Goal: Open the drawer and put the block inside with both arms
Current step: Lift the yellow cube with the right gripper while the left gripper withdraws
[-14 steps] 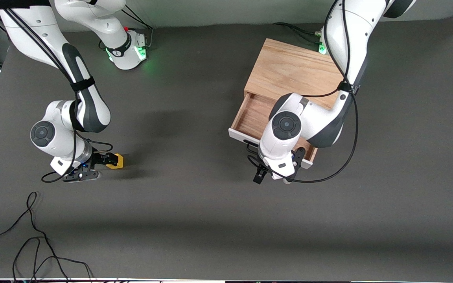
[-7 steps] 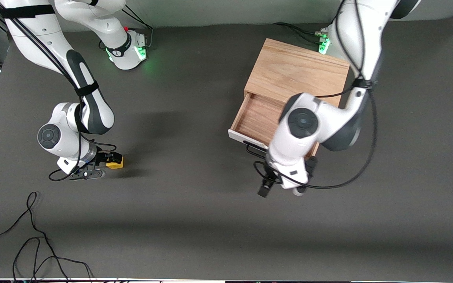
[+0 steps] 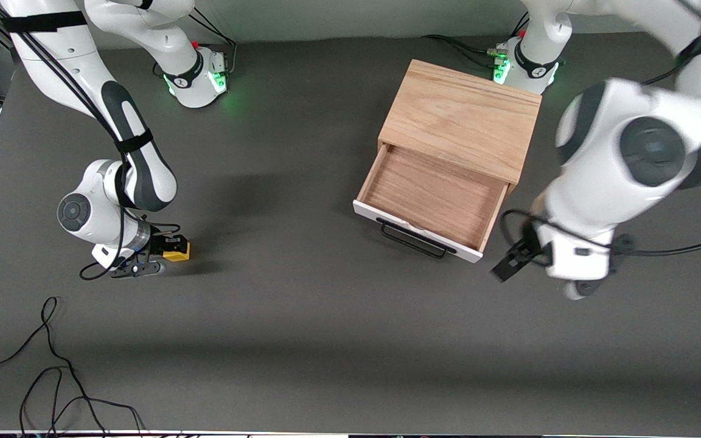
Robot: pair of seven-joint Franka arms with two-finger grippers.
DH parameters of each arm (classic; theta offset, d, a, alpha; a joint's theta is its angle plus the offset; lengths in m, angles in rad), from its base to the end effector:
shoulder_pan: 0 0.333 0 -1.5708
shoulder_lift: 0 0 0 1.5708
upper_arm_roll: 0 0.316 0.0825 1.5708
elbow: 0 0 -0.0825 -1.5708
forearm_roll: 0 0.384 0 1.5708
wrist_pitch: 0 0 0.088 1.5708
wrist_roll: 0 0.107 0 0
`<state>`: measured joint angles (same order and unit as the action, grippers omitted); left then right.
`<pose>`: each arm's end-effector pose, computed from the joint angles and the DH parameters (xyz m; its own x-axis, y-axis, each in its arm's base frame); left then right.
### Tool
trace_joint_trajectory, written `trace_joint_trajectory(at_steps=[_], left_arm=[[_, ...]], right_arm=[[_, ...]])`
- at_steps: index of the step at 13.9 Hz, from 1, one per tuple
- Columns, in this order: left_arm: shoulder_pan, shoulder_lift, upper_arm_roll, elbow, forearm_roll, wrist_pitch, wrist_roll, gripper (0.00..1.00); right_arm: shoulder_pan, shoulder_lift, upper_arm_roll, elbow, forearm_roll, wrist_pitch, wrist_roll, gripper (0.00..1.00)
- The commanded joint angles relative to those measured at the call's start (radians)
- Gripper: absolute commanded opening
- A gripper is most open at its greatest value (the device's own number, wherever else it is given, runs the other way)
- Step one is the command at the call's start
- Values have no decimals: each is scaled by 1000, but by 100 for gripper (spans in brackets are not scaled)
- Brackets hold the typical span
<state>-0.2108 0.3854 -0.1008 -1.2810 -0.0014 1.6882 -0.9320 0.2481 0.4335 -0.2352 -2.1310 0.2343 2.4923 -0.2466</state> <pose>0.6466 -0.1951 0.5363 0.8091 0.5874 -0.0174 0.5876 -0.8081 0.0423 0.5678 0.0051 0.2019 0.9951 0.0878 -0.0455 0.0857 -0.9953 -0.0454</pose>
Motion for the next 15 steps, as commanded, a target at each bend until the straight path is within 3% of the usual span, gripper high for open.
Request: trace_joint_trajectory(at_steps=[1, 4, 8, 11, 12, 15], left_arm=[[117, -101, -5, -47, -34, -120, 313, 100], [221, -202, -3, -122, -34, -168, 534, 100], [306, -322, -2, -291, -26, -121, 780, 100], [304, -323, 0, -302, -23, -111, 792, 100], [294, -321, 7, -301, -23, -101, 791, 100], [200, -319, 91, -302, -23, -71, 792, 100]], right_arm=[[3, -10, 5, 13, 36, -4, -25, 15], [6, -50, 10, 139, 36, -253, 41, 15], [55, -79, 14, 328, 33, -496, 217, 15], [156, -70, 33, 533, 34, -689, 523, 16], [210, -67, 34, 596, 34, -723, 629, 22], [370, 5, 37, 806, 34, -794, 979, 23]])
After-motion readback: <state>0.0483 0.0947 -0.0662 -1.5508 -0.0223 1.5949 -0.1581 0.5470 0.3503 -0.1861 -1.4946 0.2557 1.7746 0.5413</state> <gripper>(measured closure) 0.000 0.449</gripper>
